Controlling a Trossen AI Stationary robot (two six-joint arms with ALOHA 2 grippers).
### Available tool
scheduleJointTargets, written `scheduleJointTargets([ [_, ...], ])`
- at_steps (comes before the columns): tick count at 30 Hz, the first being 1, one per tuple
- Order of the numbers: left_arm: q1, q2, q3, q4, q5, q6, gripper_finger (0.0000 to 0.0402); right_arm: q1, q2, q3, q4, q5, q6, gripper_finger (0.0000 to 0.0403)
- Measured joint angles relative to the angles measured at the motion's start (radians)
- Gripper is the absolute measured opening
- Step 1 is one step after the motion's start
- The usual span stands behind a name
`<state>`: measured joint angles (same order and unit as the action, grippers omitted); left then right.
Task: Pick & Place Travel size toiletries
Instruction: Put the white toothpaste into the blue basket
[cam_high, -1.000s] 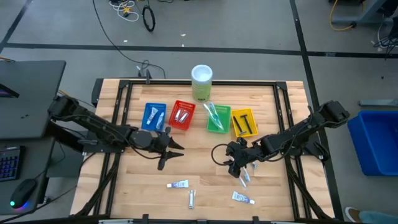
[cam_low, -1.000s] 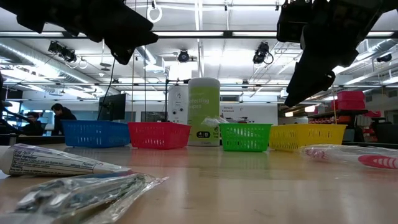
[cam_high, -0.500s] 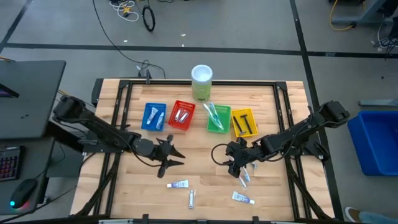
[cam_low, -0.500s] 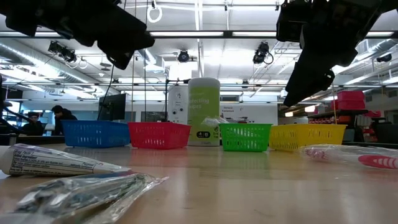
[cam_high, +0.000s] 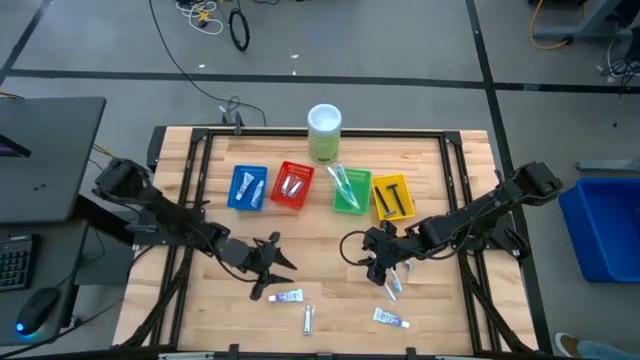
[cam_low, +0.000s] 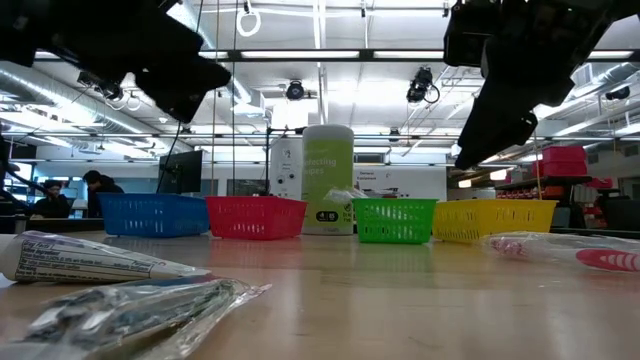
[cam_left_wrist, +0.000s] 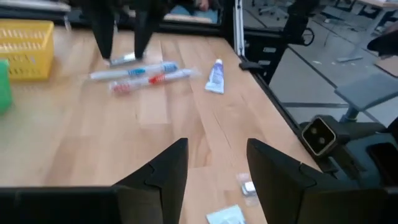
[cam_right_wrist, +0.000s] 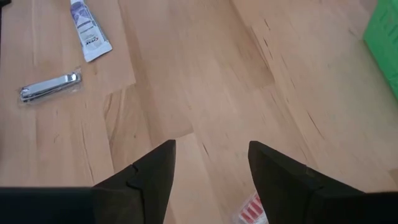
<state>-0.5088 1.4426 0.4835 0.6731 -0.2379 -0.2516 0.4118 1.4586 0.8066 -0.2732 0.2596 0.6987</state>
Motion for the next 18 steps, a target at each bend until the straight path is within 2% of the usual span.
scheduleJointTargets([
  [8, -0.076, 0.089, 0.057, -0.014, -0.069, -0.051, 0.0174, 0.0, 0.0, 0.0, 0.011, 0.044, 0.0, 0.022],
  [14, -0.116, 0.146, 0.18, -0.245, -0.074, -0.06, 0.0174, -0.001, 0.0, 0.0, 0.022, 0.054, -0.027, 0.023],
  [18, -0.135, 0.148, 0.21, -0.341, -0.083, -0.101, 0.0174, -0.001, 0.0, 0.0, 0.053, 0.087, -0.069, 0.0234],
])
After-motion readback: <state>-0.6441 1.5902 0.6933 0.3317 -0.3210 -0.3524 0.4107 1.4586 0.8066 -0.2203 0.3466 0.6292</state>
